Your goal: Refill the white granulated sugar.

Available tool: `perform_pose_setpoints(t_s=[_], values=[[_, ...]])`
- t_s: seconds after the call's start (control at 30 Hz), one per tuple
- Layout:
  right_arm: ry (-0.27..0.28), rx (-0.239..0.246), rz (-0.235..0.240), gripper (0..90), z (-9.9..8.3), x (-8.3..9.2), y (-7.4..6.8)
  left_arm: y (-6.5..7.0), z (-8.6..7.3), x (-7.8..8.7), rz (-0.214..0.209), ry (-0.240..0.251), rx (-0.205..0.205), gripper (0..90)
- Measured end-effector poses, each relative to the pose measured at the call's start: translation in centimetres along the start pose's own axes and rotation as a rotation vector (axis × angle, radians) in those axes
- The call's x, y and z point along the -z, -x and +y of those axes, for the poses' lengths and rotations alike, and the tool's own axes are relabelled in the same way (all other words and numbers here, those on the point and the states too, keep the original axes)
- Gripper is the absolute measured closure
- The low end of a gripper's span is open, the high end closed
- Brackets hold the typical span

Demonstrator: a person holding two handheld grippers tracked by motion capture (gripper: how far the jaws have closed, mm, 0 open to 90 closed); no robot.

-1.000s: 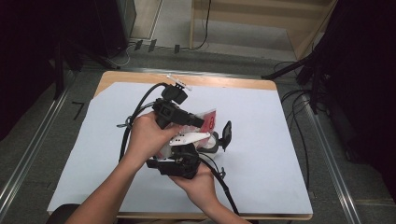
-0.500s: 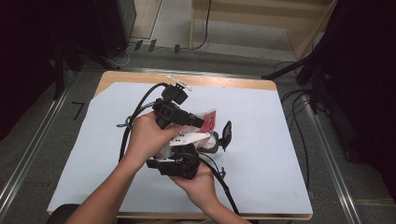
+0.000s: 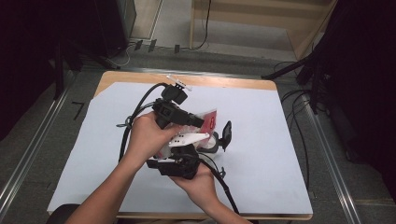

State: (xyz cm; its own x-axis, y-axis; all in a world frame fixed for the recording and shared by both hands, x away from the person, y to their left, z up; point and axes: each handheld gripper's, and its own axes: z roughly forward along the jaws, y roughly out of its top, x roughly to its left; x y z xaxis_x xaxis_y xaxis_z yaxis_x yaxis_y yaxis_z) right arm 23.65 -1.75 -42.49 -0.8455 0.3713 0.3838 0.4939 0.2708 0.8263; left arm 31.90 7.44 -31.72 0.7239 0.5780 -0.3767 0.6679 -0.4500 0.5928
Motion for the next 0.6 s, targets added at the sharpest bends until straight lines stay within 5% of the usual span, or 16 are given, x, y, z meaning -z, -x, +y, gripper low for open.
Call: perform_pose_setpoints(t_s=[0.6], values=[[0.012,0.011,-0.005,63.5,0.18,0.19,-0.36,0.39,0.09,0.45,-0.019,0.02,-0.007,76.5]])
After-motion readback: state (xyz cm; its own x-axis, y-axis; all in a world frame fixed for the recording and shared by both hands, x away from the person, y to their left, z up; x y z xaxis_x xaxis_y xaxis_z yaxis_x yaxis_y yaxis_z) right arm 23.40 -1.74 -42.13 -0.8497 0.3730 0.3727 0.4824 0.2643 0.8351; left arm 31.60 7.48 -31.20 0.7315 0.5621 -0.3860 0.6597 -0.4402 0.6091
